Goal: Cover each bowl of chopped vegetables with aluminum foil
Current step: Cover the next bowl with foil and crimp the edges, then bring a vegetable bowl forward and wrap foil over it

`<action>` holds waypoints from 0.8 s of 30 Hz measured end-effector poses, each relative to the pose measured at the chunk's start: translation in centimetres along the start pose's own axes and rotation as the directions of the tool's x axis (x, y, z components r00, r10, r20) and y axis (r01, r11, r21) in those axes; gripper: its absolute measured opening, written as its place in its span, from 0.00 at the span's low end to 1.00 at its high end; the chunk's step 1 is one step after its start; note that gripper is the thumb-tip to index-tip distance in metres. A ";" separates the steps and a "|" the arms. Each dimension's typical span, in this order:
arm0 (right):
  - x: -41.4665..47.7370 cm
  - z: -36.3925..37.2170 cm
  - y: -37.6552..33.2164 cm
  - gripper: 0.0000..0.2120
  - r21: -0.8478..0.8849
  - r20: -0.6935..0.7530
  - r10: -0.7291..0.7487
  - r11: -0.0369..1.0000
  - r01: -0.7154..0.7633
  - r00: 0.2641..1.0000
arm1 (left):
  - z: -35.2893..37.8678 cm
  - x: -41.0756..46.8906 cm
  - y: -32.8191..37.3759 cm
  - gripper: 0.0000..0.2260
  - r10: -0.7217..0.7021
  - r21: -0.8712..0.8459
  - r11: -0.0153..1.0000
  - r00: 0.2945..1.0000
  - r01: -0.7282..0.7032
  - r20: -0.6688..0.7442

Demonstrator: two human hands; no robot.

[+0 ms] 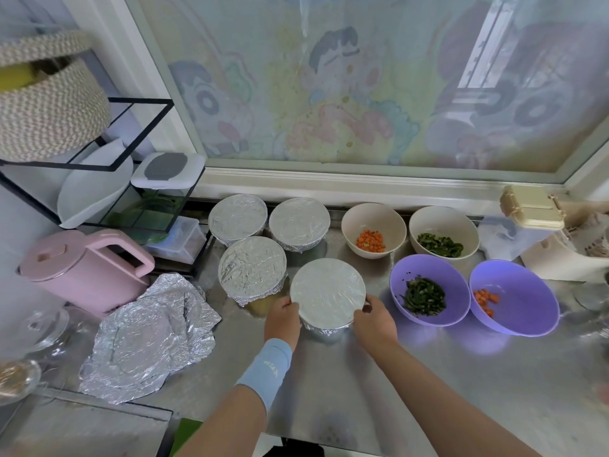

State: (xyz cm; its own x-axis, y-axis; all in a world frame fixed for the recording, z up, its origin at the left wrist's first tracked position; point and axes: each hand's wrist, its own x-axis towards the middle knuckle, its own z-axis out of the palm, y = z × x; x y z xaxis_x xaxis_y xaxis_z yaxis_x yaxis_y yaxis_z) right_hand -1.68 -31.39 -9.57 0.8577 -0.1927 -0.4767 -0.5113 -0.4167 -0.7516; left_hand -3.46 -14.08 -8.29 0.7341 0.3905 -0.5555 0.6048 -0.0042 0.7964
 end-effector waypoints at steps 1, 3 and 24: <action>0.1 0.1 -0.3 0.18 0.007 0.011 0.002 1.000 -0.002 1.000 | 0.0 0.2 0.4 0.11 -0.010 -0.016 1.000 1.000 0.010 0.013; 0.6 0.3 -0.9 0.20 0.042 0.026 -0.001 0.999 0.000 1.000 | 0.1 0.8 1.3 0.14 -0.014 -0.034 0.999 0.998 0.016 0.056; 11.9 -8.8 -11.0 0.23 -0.521 -0.075 -0.249 0.836 0.175 0.966 | 7.6 8.2 17.4 0.17 0.363 0.695 0.453 0.827 -0.559 0.429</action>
State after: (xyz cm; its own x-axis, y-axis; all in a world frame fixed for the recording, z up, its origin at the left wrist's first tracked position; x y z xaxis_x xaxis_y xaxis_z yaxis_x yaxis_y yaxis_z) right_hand 14.61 -36.93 -2.92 0.9596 -0.1489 -0.2389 -0.2491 -0.8444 -0.4742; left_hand 15.40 -17.97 -0.79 0.9593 -0.0735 -0.2727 0.0776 -0.8597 0.5049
